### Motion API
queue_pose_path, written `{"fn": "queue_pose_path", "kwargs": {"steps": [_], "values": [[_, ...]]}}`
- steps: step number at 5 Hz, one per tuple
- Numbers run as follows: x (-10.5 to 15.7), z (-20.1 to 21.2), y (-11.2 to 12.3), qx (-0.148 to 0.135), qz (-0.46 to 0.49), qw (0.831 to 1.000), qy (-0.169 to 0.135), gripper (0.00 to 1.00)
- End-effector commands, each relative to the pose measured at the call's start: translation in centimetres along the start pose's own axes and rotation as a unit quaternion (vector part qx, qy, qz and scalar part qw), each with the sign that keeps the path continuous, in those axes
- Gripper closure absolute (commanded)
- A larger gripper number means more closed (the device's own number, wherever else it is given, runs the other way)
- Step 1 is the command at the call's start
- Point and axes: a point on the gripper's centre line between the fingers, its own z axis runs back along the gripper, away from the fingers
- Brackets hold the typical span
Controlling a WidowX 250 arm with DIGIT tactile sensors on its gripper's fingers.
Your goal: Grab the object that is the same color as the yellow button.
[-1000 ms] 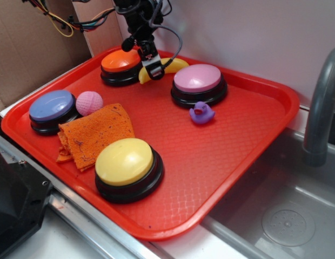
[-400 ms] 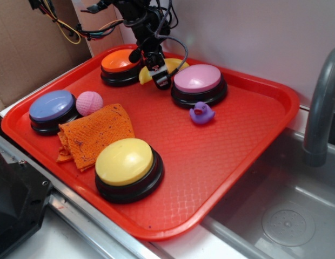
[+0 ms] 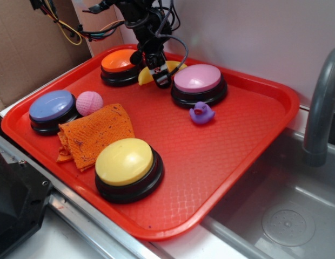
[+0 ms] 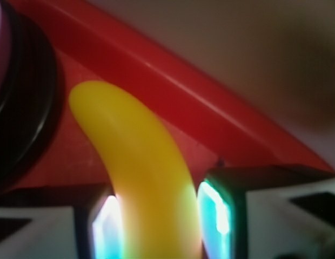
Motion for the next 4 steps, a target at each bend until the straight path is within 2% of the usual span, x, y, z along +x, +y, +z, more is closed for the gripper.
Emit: {"fn": "queue_pose_path", "kwargs": {"steps": [1, 2, 3, 4], "values": [[1.2, 8.0, -1.2, 0.032, 0.108, 0.994, 0.007, 1.00], [0.9, 12.5, -3.5, 0.010, 0.189, 0.981, 0.043, 1.00], [0.9, 14.9, -6.2, 0.007, 0.241, 0.968, 0.067, 1.00], [0.5, 15.5, -8.7, -0.024, 0.253, 0.964, 0.085, 1.00]]}}
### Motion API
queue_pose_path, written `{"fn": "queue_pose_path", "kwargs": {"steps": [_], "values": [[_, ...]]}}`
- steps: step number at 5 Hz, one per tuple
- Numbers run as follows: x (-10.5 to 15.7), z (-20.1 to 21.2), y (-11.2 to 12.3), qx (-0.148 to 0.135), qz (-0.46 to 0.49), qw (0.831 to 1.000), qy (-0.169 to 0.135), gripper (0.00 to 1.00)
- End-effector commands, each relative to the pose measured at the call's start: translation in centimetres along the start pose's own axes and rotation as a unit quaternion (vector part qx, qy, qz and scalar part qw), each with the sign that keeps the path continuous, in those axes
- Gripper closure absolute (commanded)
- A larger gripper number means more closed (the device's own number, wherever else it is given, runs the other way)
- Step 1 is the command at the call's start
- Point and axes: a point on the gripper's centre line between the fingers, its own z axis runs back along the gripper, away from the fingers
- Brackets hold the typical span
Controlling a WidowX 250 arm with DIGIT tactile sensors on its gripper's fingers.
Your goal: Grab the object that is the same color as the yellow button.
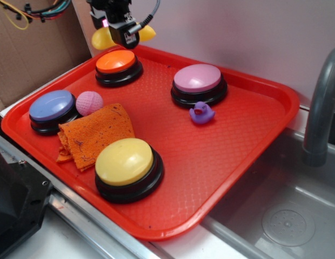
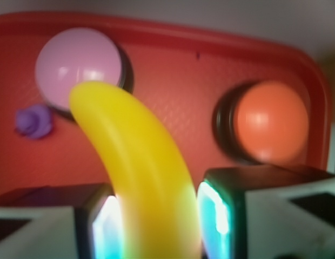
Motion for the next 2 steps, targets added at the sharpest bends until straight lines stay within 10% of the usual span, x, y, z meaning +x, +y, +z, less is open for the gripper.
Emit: {"fn": "queue_pose_path", "kwargs": {"steps": [1, 2], "values": [[-0.62, 2.30, -4.32, -0.025, 0.012, 1.000, 0.008, 1.00], [-0.56, 1.93, -3.63, 0.006, 0.041, 0.999, 0.028, 1.00]]}}
